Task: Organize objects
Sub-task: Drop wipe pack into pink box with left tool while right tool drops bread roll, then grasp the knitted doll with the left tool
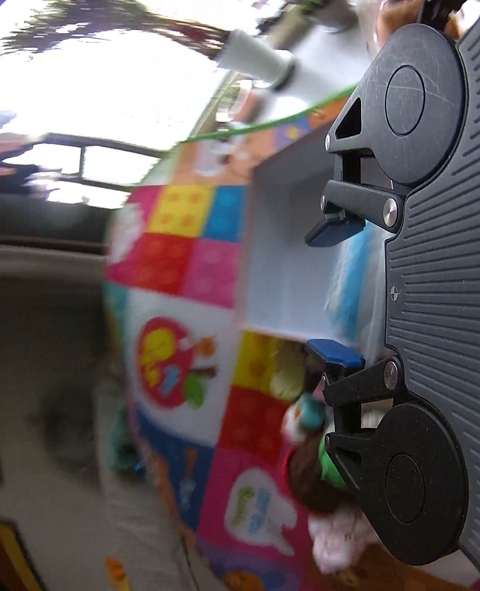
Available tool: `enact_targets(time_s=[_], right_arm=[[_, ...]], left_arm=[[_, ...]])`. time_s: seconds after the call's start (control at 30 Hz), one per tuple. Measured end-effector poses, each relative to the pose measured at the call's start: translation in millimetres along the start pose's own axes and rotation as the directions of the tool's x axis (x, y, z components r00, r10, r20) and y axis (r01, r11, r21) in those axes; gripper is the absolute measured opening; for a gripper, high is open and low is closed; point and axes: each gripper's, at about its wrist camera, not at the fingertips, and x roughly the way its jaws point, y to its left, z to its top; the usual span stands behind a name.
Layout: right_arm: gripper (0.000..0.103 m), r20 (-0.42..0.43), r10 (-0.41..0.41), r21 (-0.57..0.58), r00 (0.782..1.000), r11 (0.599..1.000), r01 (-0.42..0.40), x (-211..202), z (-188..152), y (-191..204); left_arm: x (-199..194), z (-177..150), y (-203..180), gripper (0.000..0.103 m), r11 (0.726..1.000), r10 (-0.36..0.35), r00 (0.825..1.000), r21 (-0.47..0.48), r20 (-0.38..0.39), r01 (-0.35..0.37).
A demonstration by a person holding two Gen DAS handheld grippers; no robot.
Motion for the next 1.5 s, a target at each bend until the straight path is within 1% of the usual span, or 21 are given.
enact_targets(time_s=[0.07, 0.13, 0.2, 0.27, 0.37, 0.43, 0.5, 0.53, 0.6, 0.7, 0.8, 0.87, 0.9, 1.0, 1.07, 1.2, 1.23, 1.27, 1.37, 1.43, 1.5], right_arm=[[0.041, -0.004, -0.003, 0.0, 1.0, 1.0, 0.003, 5.2, 6.6, 1.4], [0.041, -0.001, -0.003, 0.004, 1.0, 1.0, 0.003, 10.2, 15.0, 3.4], [0.041, 0.005, 0.006, 0.023, 1.0, 1.0, -0.006, 15.1, 25.1, 4.8], [0.041, 0.012, 0.008, 0.05, 1.0, 0.999, -0.008, 21.5, 36.9, 5.7], [0.041, 0.026, 0.003, 0.07, 1.0, 0.998, -0.004, 27.8, 52.4, 9.5], [0.041, 0.024, 0.001, 0.074, 1.0, 0.997, -0.003, 30.4, 60.1, 11.9], [0.041, 0.014, 0.006, 0.071, 1.0, 0.997, -0.007, 33.9, 65.5, 13.7], [0.041, 0.006, 0.008, 0.073, 1.0, 0.997, -0.008, 37.3, 68.4, 14.4], [0.041, -0.009, 0.018, 0.1, 1.0, 0.995, -0.017, 48.0, 74.9, 14.3], [0.041, -0.022, 0.053, 0.194, 0.998, 0.98, -0.047, 73.2, 85.7, 10.2], [0.043, -0.002, 0.083, 0.318, 0.997, 0.945, -0.078, 103.2, 89.9, 2.9], [0.064, -0.001, 0.037, 0.321, 0.999, 0.946, -0.035, 112.9, 86.9, 2.6], [0.067, 0.005, 0.023, 0.315, 1.0, 0.949, -0.023, 114.1, 83.6, 3.0], [0.071, 0.005, 0.01, 0.269, 1.0, 0.963, -0.011, 107.9, 71.6, 7.4], [0.076, 0.004, -0.015, 0.202, 1.0, 0.979, 0.014, 98.0, 61.9, 14.8], [0.092, 0.032, -0.076, -0.039, 0.997, 0.996, 0.077, 68.9, 34.0, 44.6], [0.099, 0.03, -0.084, -0.102, 0.996, 0.991, 0.087, 63.0, 26.1, 53.5], [0.101, 0.02, -0.089, -0.16, 0.996, 0.983, 0.091, 58.3, 17.4, 62.2], [0.101, -0.035, -0.079, -0.288, 0.996, 0.955, 0.065, 49.4, -5.2, 85.1], [0.101, -0.073, -0.059, -0.318, 0.996, 0.947, 0.033, 45.3, -17.7, 94.8], [0.101, -0.105, -0.038, -0.314, 0.994, 0.949, 0.003, 43.8, -25.5, 100.7]], left_arm=[[-17.9, -0.6, 5.5, 0.059, 0.999, -0.035, 0.999, -0.009, 0.027, 0.035], [-25.2, -1.4, 8.3, 0.059, 0.992, -0.127, 0.992, -0.015, -0.004, 0.127], [-24.1, -3.9, 8.1, 0.059, 0.971, -0.239, 0.97, -0.022, -0.052, 0.238], [-14.0, -7.0, 1.9, 0.059, 0.955, -0.296, 0.952, -0.015, -0.08, 0.296], [21.4, -6.4, -2.4, 0.058, 0.967, -0.255, 0.957, -0.019, -0.138, 0.255], [43.4, -4.4, 4.4, 0.05, 0.97, -0.242, 0.956, -0.055, -0.163, 0.236], [61.1, -3.1, 10.7, 0.049, 0.976, -0.213, 0.957, -0.079, -0.197, 0.201], [64.1, -3.6, 14.0, 0.046, 0.977, -0.211, 0.959, -0.079, -0.19, 0.2], [59.0, -4.2, 21.2, 0.046, 0.977, -0.208, 0.965, -0.089, -0.158, 0.196], [32.2, -6.0, 32.0, 0.047, 0.957, -0.276, 0.958, -0.117, -0.082, 0.266], [2.7, -16.9, 41.6, 0.047, 0.967, -0.244, 0.969, -0.077, -0.036, 0.241], [-17.3, -30.3, 52.1, 0.047, 0.978, -0.203, 0.979, -0.049, -0.024, 0.202], [-26.5, -38.0, 58.5, 0.047, 0.984, -0.178, 0.984, -0.038, -0.024, 0.177], [-44.5, -60.6, 81.7, 0.047, 0.995, -0.091, 0.995, -0.033, -0.043, 0.089], [-46.1, -72.0, 101.4, 0.047, 0.997, -0.039, 0.997, -0.073, -0.071, 0.034], [-44.6, -81.6, 134.6, 0.047, 0.979, 0.017, 0.996, -0.2, -0.086, -0.034], [-43.3, -79.3, 139.3, 0.047, 0.974, 0.02, 0.996, -0.224, -0.086, -0.039], [-41.6, -74.8, 143.3, 0.047, 0.967, 0.011, 0.996, -0.252, -0.087, -0.032], [-28.1, -54.1, 146.6, 0.047, 0.948, -0.029, 0.995, -0.319, -0.094, -0.003], [-11.8, -35.5, 146.2, 0.047, 0.936, -0.048, 0.993, -0.353, -0.107, 0.007], [7.9, -19.5, 143.7, 0.047, 0.923, -0.028, 0.991, -0.383, -0.13, -0.024]])
